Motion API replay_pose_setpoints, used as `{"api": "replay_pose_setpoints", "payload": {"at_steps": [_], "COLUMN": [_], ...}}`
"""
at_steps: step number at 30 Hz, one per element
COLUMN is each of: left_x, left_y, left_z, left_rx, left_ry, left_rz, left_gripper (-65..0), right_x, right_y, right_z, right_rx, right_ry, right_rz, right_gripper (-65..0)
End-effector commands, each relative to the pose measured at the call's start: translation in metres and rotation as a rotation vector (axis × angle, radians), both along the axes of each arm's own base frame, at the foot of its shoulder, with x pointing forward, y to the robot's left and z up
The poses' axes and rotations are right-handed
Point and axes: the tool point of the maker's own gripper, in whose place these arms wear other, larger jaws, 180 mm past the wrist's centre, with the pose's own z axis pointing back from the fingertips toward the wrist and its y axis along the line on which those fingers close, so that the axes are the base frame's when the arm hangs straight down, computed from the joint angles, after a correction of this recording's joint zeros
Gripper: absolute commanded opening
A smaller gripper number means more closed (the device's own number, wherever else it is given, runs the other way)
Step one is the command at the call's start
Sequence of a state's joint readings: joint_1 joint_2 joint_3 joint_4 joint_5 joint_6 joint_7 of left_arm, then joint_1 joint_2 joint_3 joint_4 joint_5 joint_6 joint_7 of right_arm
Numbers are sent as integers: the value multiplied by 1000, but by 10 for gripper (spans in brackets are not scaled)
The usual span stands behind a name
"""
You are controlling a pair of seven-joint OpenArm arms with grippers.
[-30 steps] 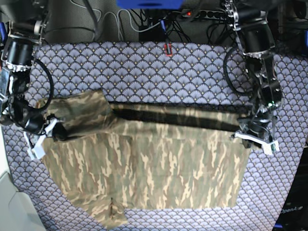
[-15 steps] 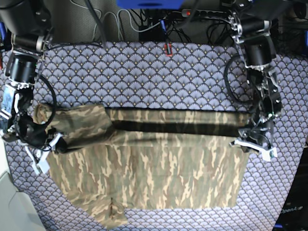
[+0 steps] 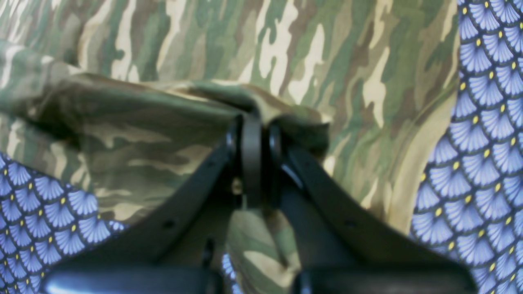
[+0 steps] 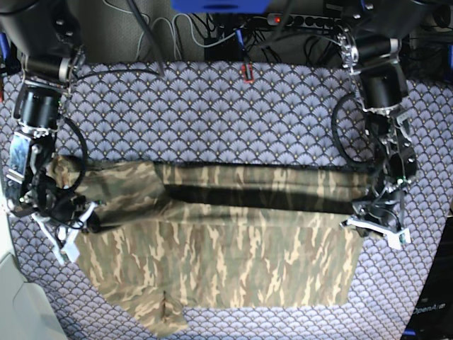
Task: Fold the T-shirt properly
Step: 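Lift the gripped edge and fold it over toward the hem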
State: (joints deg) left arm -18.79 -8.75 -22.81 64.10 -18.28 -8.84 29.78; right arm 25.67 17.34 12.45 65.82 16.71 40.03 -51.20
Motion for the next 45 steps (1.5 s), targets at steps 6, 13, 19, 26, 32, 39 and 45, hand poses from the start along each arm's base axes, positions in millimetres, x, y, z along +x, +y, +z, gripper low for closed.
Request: {"api": "replay_pose_setpoints", "payload": {"at_steps": [6,13,19,26,32,39,45], "left_x": [13,13,13,10,3,0,-12], "left_y": [9,9,9,9,8,9,10], "left_z": [27,27,27,22,13,12,16], "left_rx": [19,21,21,19,20,26,52], "left_ry": [-78,-78,-78,-62,-45,-41,-58], "left_rz": [13,13,13,11,8,7,3], "left_gripper": [-645,-645,-645,-615,-431,-362,-363], "right_x": [20,27,33,28,29,41,31], "right_y": [7,-4,-1,18,17,10,-19], "right_z": [19,6,12,1,-7,6,60], "right_rx": [-27,28,24,-59,-182,-346,-341], "right_ry": [-53,-36,-56,-15,-31,-86,-265], "right_rz": [54,15,26,133,204,232,92], "right_gripper": [-650,-650,-650,-576,-458,-422,-423]}}
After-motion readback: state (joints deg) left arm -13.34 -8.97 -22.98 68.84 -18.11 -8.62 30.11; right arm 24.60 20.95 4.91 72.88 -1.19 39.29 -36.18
